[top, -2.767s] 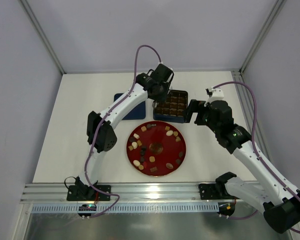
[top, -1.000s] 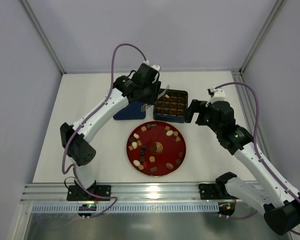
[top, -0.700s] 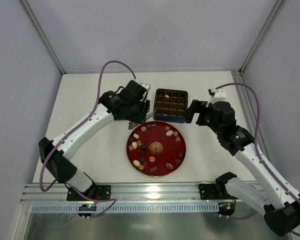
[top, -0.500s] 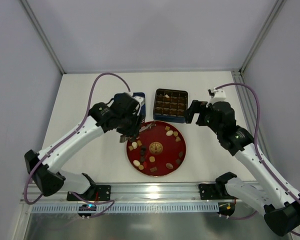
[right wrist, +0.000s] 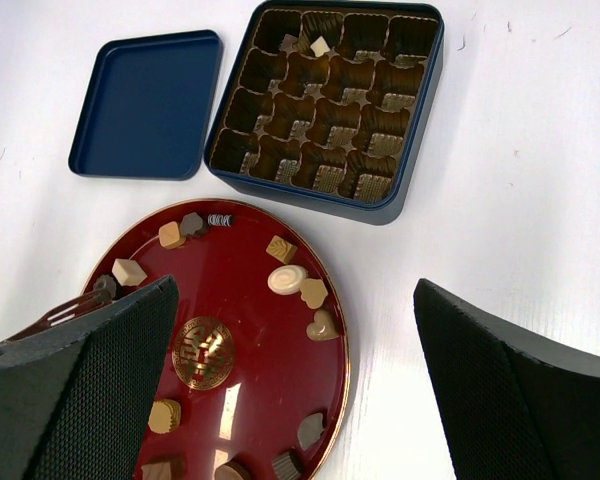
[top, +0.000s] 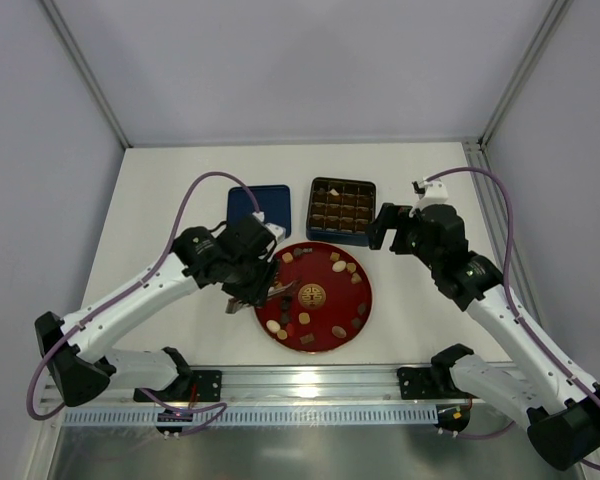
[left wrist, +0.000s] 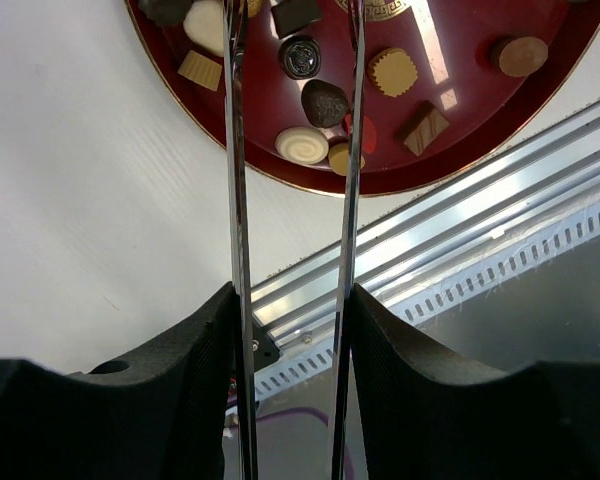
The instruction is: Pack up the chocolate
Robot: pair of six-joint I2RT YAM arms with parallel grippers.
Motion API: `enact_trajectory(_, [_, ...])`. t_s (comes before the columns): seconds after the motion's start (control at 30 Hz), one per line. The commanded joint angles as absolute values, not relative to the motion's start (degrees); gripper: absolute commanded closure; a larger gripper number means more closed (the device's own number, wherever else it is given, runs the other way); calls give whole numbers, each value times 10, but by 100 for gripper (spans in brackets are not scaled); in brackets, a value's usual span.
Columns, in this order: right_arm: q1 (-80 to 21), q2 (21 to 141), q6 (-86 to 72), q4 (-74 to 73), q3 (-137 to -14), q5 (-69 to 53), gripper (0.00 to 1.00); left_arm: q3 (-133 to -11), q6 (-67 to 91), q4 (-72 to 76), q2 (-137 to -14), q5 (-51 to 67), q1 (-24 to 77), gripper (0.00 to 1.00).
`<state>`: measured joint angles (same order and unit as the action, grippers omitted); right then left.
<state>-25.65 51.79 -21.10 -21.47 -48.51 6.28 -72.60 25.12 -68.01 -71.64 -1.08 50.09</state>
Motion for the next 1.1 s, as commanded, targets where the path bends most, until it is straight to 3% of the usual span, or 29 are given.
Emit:
enact_trajectory(0.0, [-255,516,-211,-194,-488,65,0,-722,255,-691,-714,-2,509,54])
enact_trajectory(1.07, [-254,513,-215,-189,-478,68,0,-716,250,-677,-763,-2,521,59])
